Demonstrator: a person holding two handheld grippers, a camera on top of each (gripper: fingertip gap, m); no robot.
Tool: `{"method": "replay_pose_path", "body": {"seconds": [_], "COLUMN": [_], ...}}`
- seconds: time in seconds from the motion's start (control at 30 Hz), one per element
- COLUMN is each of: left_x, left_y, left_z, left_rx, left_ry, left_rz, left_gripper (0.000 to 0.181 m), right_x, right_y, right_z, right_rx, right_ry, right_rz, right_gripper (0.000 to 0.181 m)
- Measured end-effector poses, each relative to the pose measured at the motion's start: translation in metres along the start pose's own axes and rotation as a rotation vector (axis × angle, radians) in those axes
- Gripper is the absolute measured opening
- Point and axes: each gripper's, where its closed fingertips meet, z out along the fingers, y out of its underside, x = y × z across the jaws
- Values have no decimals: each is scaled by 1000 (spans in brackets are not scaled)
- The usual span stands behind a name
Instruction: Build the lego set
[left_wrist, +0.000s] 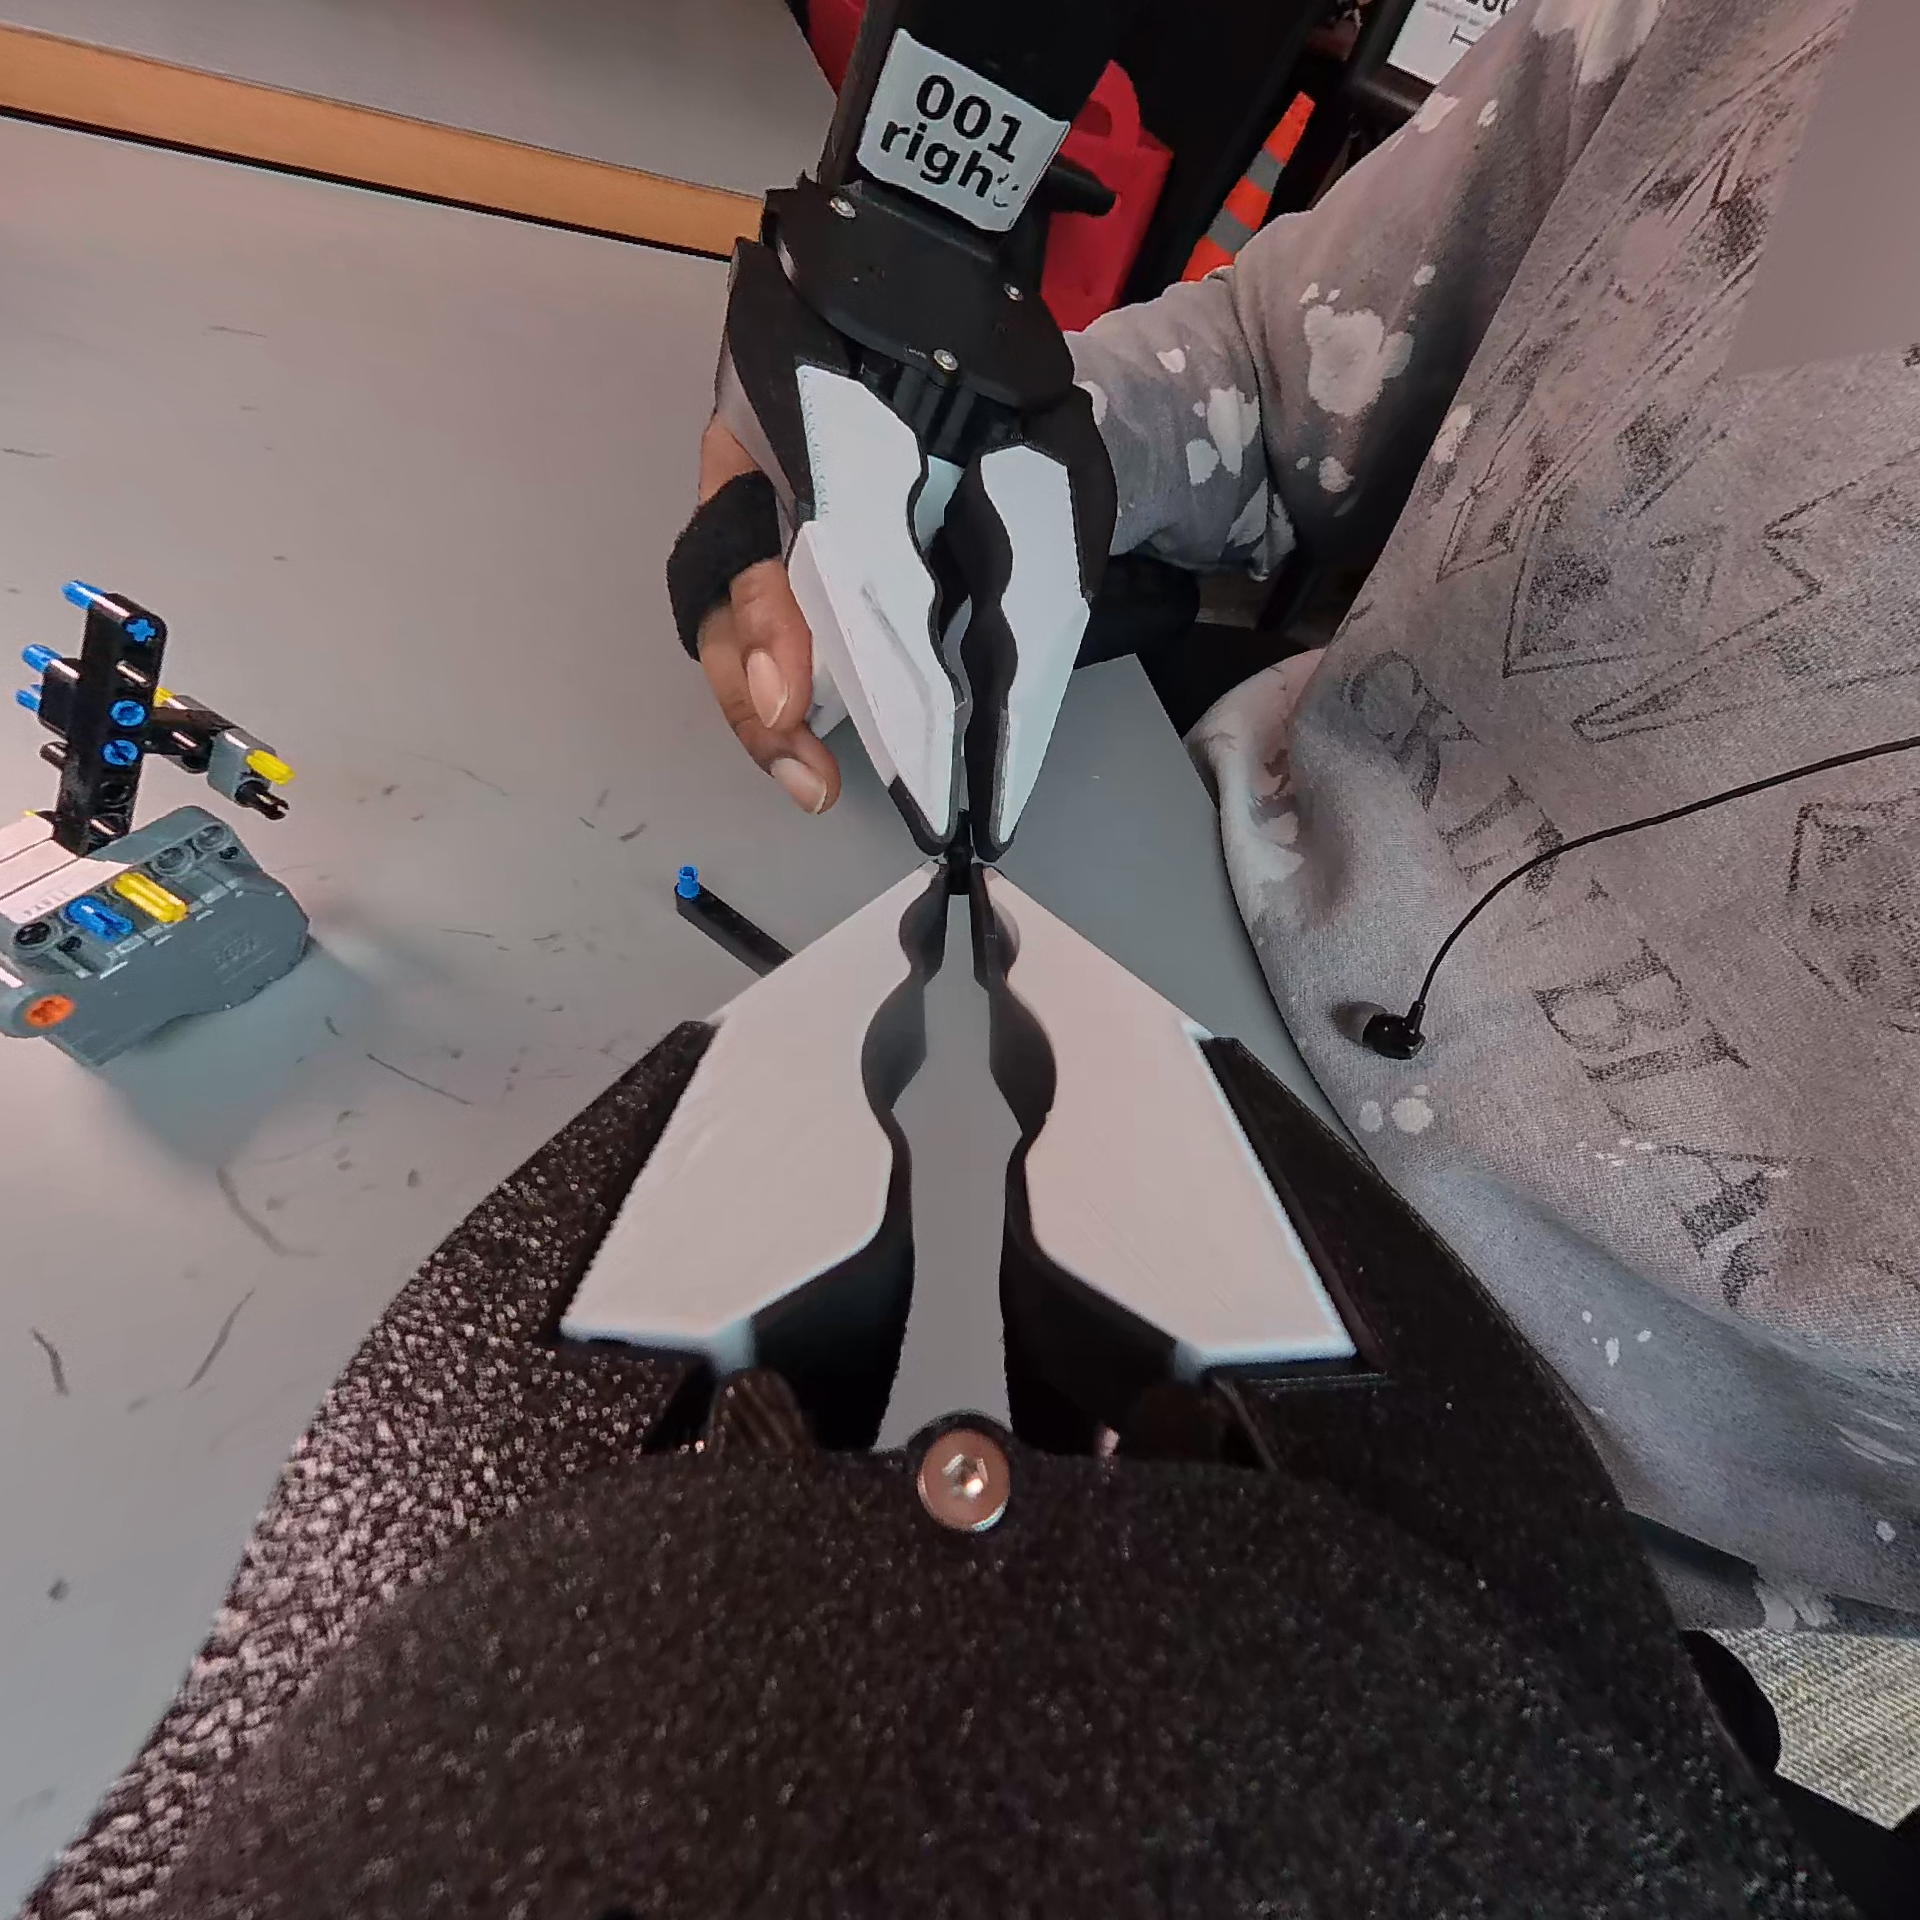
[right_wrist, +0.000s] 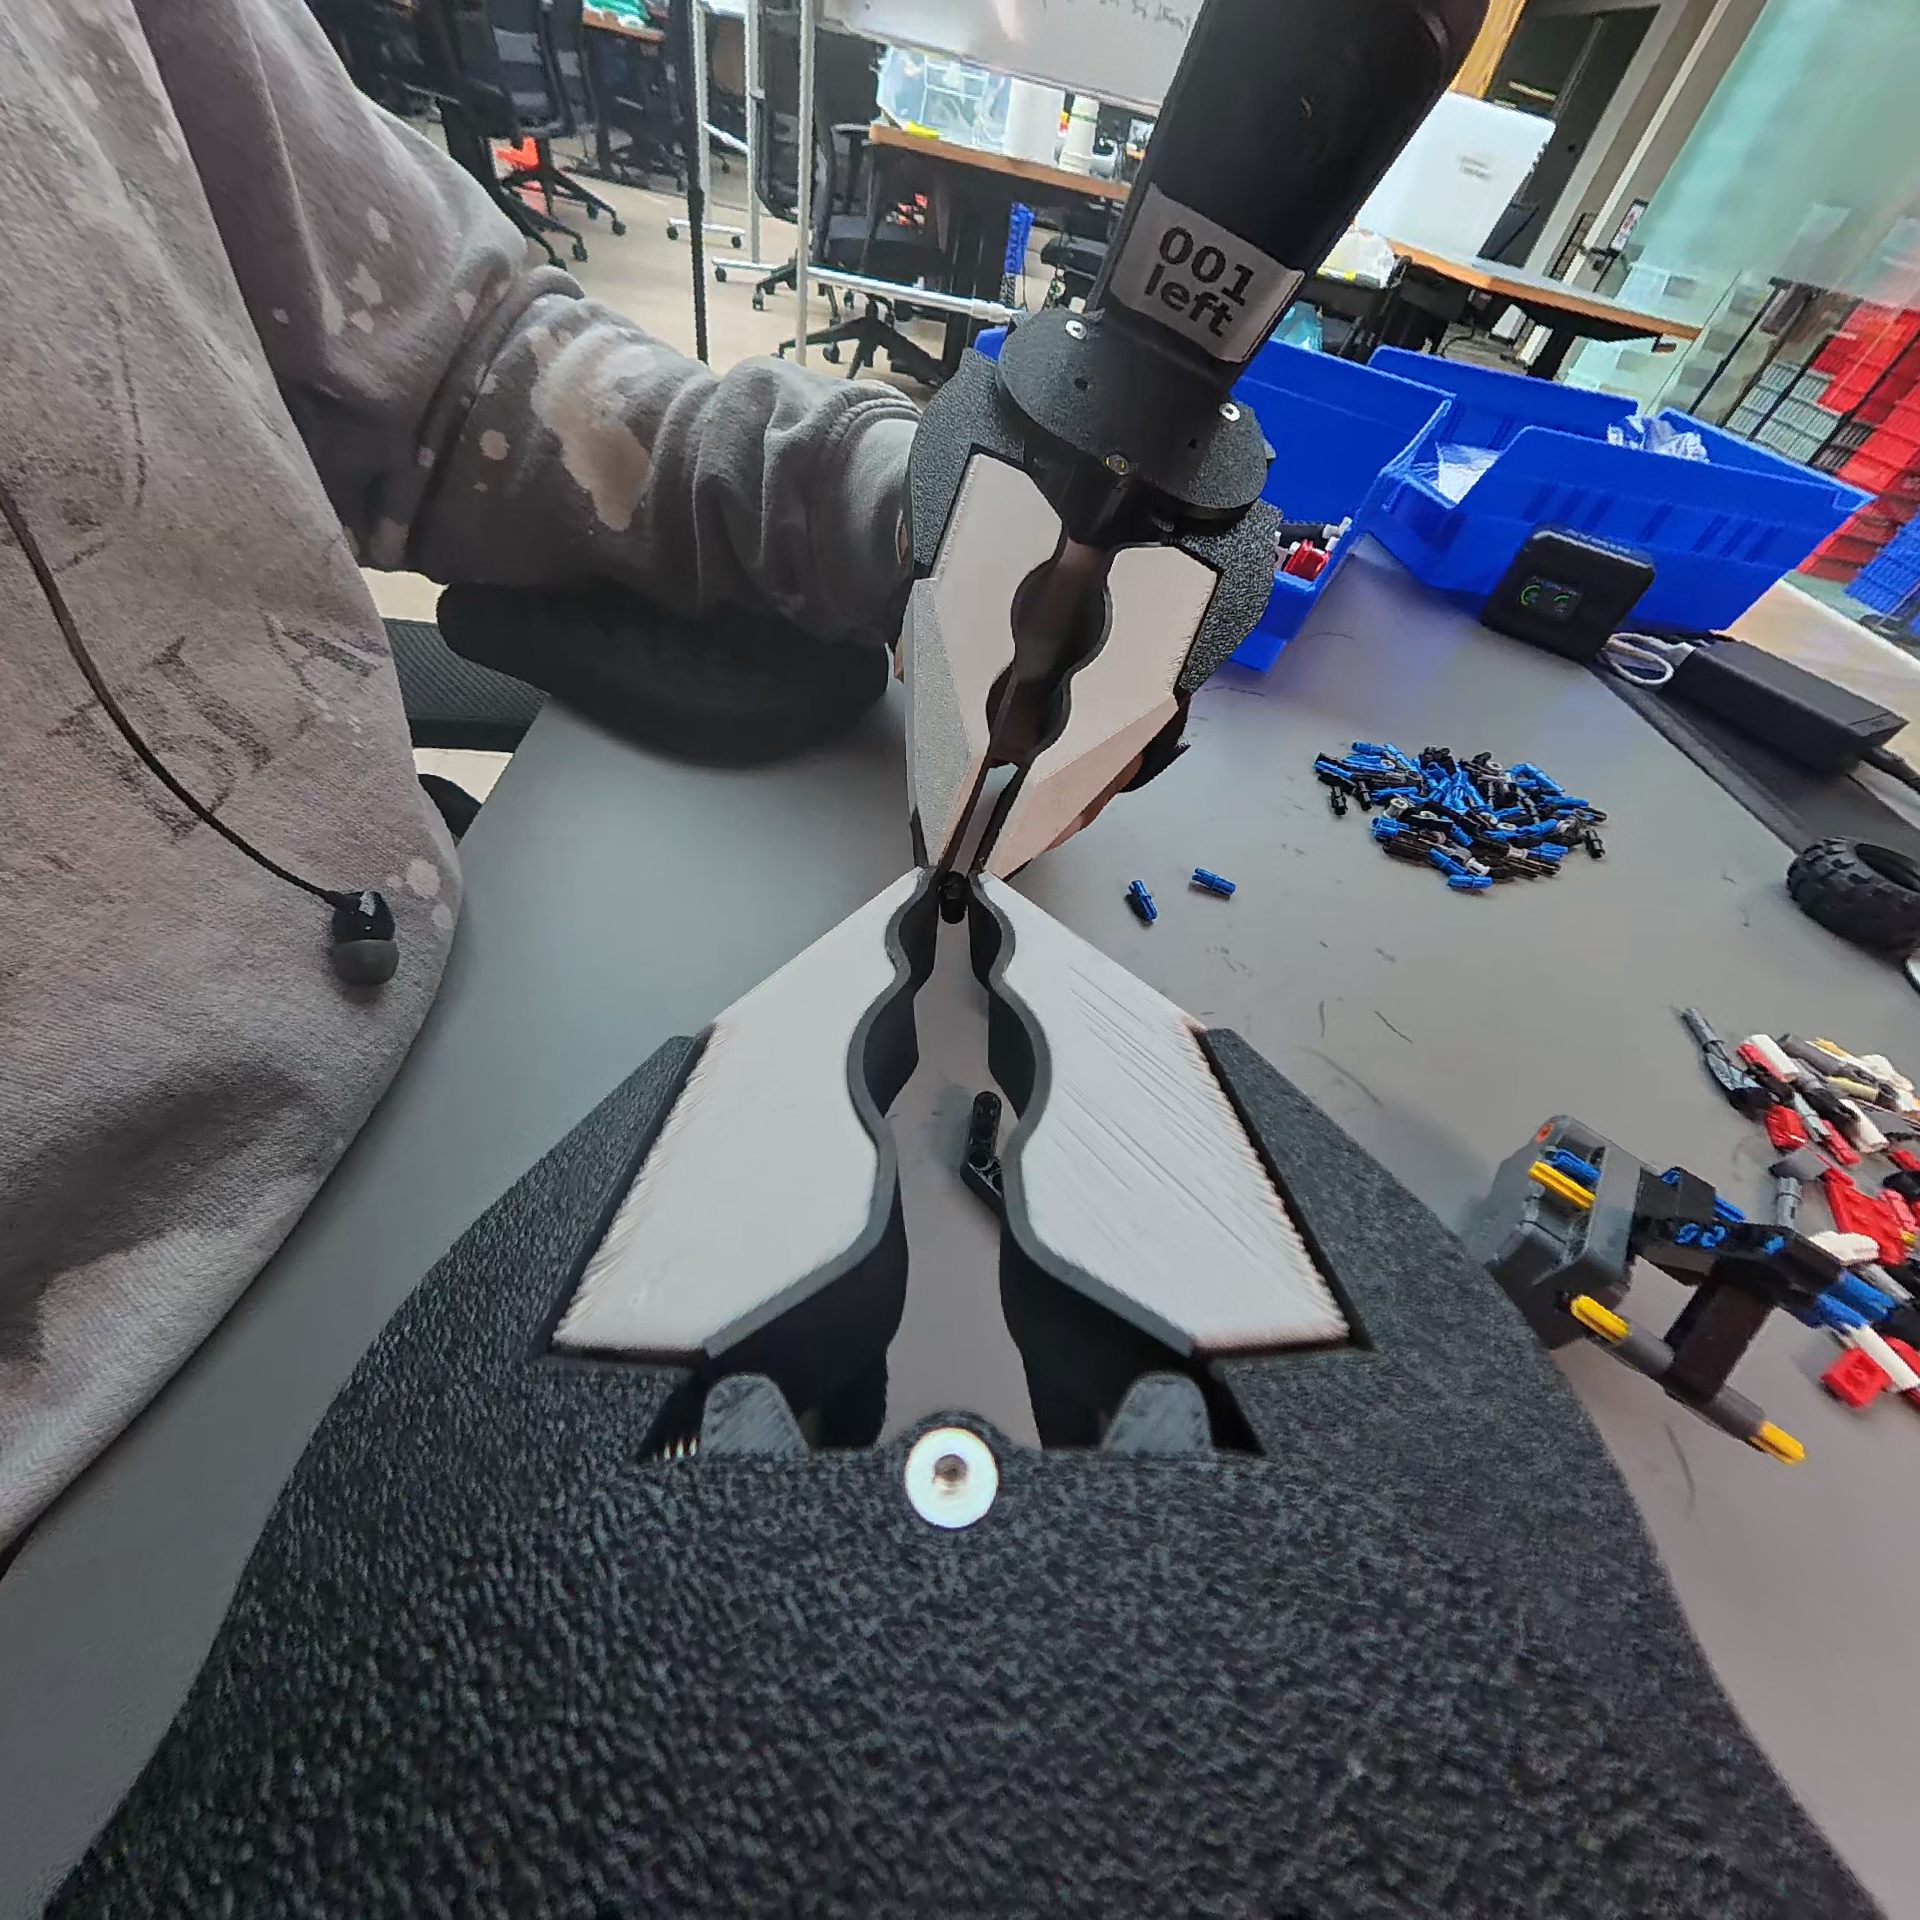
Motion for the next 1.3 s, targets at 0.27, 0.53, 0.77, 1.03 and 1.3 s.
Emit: {"method": "replay_pose_path", "body": {"seconds": [0.27,0.53,0.77,1.03,1.3], "left_x": [0,0,-44,-111,-125], "left_y": [1,-2,-20,-27,-17], "left_z": [1,0,-24,-83,-105], "left_rx": [-7,11,118,272,308], "left_ry": [2,0,-254,-816,-858], "left_rz": [0,1,-57,-40,-123], "left_gripper": [3,3,17,14,18], "right_x": [-2,-1,93,333,453], "right_y": [2,1,-39,-80,-45], "right_z": [-1,-2,-34,-68,-40], "right_rx": [-8,-16,97,133,-43], "right_ry": [-12,-4,359,911,989], "right_rz": [-6,-4,-47,-191,-166], "right_gripper": [11,4,4,5,4]}}
